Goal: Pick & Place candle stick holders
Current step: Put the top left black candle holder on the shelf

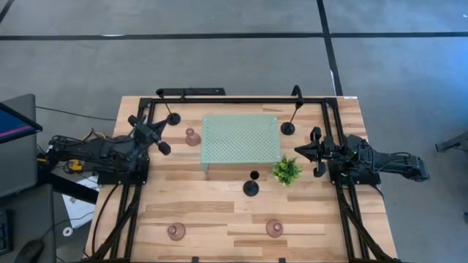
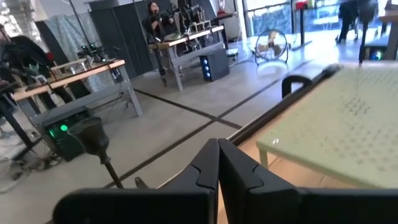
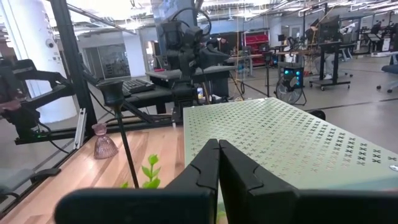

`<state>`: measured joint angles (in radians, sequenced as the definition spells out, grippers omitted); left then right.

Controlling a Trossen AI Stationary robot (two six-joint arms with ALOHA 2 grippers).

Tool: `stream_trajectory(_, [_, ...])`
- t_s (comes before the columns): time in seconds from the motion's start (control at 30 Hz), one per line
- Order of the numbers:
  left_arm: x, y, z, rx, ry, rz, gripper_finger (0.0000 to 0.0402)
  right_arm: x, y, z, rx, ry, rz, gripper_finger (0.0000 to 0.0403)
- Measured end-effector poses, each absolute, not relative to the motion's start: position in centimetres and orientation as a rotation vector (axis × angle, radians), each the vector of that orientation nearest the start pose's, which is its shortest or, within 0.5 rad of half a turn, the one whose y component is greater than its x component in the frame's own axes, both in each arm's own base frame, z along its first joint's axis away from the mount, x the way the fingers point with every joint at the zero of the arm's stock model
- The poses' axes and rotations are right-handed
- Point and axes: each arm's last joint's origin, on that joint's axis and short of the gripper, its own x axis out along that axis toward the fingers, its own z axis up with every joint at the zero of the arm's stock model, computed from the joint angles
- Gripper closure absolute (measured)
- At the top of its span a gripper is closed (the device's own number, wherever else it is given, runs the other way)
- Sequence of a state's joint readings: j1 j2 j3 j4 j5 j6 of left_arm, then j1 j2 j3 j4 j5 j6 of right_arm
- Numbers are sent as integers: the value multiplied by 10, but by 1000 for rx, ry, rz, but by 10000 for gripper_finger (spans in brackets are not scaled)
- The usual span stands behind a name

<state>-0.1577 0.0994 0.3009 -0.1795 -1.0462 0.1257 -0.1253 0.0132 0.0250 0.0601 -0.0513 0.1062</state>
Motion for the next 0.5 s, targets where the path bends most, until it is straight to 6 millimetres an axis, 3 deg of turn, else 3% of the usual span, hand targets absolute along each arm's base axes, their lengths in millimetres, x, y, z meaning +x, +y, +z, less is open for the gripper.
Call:
stream_trajectory(0.17, [69, 14, 245, 92, 20, 848, 396, 96, -11, 177, 100, -76, -70, 403])
stream_trajectory(0.37, [70, 10, 253, -2, -50, 651, 395, 96, -11, 177, 100, -76, -70, 403])
stream_trajectory(0.5, [72, 9, 253, -5, -49, 608, 395, 96, -11, 177, 100, -76, -70, 403])
